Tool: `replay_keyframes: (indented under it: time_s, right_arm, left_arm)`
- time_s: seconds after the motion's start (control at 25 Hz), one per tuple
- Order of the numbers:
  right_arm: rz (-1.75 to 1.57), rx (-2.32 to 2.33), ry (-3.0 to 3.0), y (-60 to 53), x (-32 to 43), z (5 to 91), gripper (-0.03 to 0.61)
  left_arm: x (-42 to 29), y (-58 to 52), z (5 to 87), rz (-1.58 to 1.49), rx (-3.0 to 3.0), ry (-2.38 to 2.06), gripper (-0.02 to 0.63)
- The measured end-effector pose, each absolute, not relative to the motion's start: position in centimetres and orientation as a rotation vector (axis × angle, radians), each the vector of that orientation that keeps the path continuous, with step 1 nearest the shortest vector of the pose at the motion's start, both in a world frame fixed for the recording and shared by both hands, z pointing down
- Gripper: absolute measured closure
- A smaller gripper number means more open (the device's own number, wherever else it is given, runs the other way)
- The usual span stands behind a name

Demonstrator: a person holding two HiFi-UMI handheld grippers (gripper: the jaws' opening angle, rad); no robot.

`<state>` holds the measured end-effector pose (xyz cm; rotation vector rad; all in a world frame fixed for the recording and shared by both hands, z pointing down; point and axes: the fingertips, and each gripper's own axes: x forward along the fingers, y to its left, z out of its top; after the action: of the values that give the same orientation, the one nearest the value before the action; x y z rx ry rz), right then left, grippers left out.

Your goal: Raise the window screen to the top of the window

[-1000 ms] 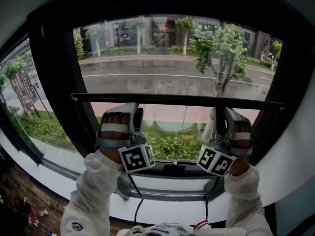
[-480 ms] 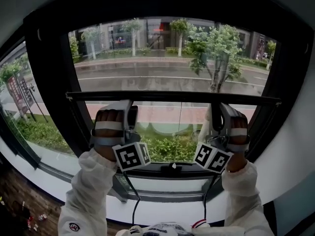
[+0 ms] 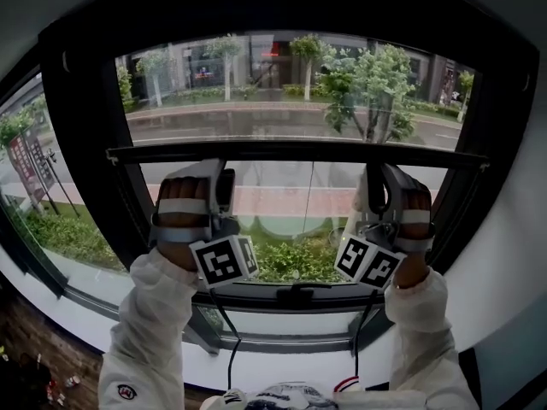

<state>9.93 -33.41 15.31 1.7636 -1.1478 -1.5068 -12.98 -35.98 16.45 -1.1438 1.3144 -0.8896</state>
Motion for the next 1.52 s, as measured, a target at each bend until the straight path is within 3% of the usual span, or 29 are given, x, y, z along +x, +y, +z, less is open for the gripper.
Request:
replay_keyframes:
  time_s: [1.52]
  right_arm:
    - [-1.595,1.843,-1.097,-33.7,9.7,10.6,0.502]
  left_arm:
    - [-13.2,-36.6,11.3,-0.81,-1.041,1.357,0.423]
